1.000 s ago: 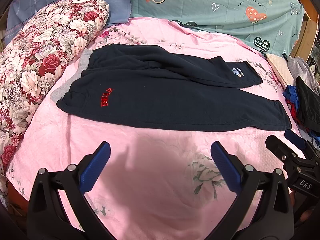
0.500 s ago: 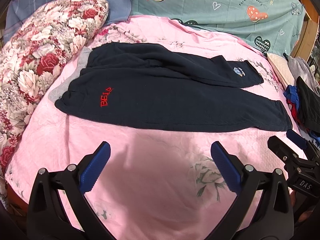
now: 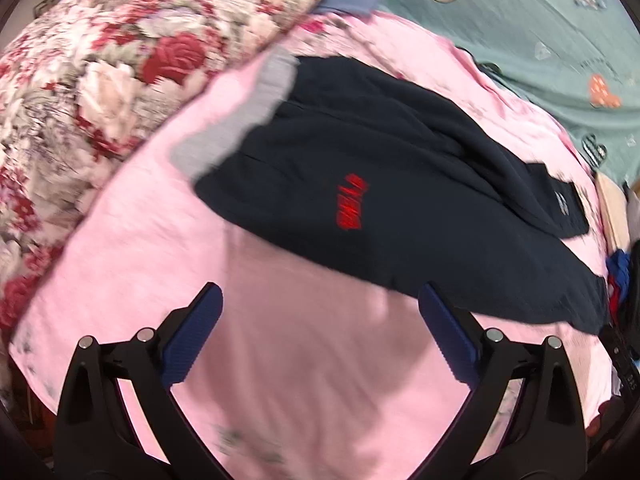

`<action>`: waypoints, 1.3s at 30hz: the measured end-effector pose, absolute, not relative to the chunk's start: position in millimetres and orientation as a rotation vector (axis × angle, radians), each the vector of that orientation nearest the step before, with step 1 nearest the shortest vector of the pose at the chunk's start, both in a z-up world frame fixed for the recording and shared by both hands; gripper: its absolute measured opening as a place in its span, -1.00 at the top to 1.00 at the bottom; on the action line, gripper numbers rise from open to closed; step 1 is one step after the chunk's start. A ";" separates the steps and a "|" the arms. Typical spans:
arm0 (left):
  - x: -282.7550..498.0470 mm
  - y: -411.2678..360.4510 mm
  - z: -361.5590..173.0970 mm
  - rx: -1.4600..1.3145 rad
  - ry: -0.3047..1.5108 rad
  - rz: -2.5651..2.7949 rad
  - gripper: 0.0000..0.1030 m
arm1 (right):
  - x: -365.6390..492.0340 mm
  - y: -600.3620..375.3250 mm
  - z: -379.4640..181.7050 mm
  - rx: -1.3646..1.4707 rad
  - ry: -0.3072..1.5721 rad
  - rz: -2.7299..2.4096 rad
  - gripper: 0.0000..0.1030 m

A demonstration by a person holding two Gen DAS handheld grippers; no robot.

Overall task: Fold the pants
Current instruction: 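Grasp the waistband with the left tool while the right tool grasps the leg hem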

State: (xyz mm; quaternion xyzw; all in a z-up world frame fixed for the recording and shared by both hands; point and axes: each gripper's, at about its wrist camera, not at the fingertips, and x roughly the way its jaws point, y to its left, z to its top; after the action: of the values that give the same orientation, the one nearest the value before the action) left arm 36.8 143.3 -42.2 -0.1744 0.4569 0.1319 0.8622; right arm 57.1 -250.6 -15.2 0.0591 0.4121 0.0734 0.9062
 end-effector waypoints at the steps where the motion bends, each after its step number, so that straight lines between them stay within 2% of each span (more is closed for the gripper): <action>1: 37.2 149.1 -41.8 -0.368 0.959 0.290 -0.92 | 60.2 -250.9 -16.7 0.126 0.862 0.150 -0.97; 5: 39.2 170.4 -42.2 -0.393 0.956 0.340 -0.89 | 66.6 -249.0 -19.2 0.126 0.863 0.154 -0.97; 9: 49.3 181.3 -48.5 -0.407 0.969 0.341 -0.56 | 73.5 -246.6 -23.4 0.123 0.881 0.172 -0.97; 11: 55.8 186.2 -52.6 -0.414 0.978 0.347 -0.46 | 76.9 -246.6 -23.6 0.113 0.886 0.169 -0.97; 14: 65.3 196.3 -58.8 -0.437 0.991 0.362 -0.44 | 79.7 -250.3 -22.4 0.117 0.883 0.163 -0.97; 20: 77.5 212.0 -74.0 -0.486 1.035 0.353 -0.22 | 85.3 -258.6 -24.7 0.184 0.882 0.190 -0.97; 28: 97.9 223.6 -75.1 -0.526 1.039 0.357 -0.21 | 97.6 -258.0 -27.1 0.205 0.892 0.205 -0.97; 35: 117.7 234.8 -77.2 -0.613 1.066 0.320 -0.29 | 100.1 -255.3 -26.4 0.242 0.886 0.262 -0.97; 36: 117.3 234.5 -77.1 -0.612 1.057 0.327 -0.20 | 99.8 -254.9 -25.8 0.237 0.885 0.264 -0.97; 37: 116.6 234.2 -76.8 -0.605 1.052 0.335 -0.02 | 99.2 -254.7 -25.8 0.230 0.885 0.262 -0.97; 38: 116.0 233.9 -77.1 -0.590 1.056 0.360 0.33 | 99.3 -255.4 -25.6 0.224 0.885 0.257 -0.97; 39: 115.2 234.6 -77.1 -0.582 1.054 0.376 0.55 | 99.4 -257.9 -25.2 0.222 0.886 0.248 -0.97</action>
State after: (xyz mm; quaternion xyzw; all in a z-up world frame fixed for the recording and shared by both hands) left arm 115.2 234.6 -77.1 -0.2723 0.4927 0.1758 0.8076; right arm 99.4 -257.9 -25.2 0.1070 0.4264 0.1195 0.8902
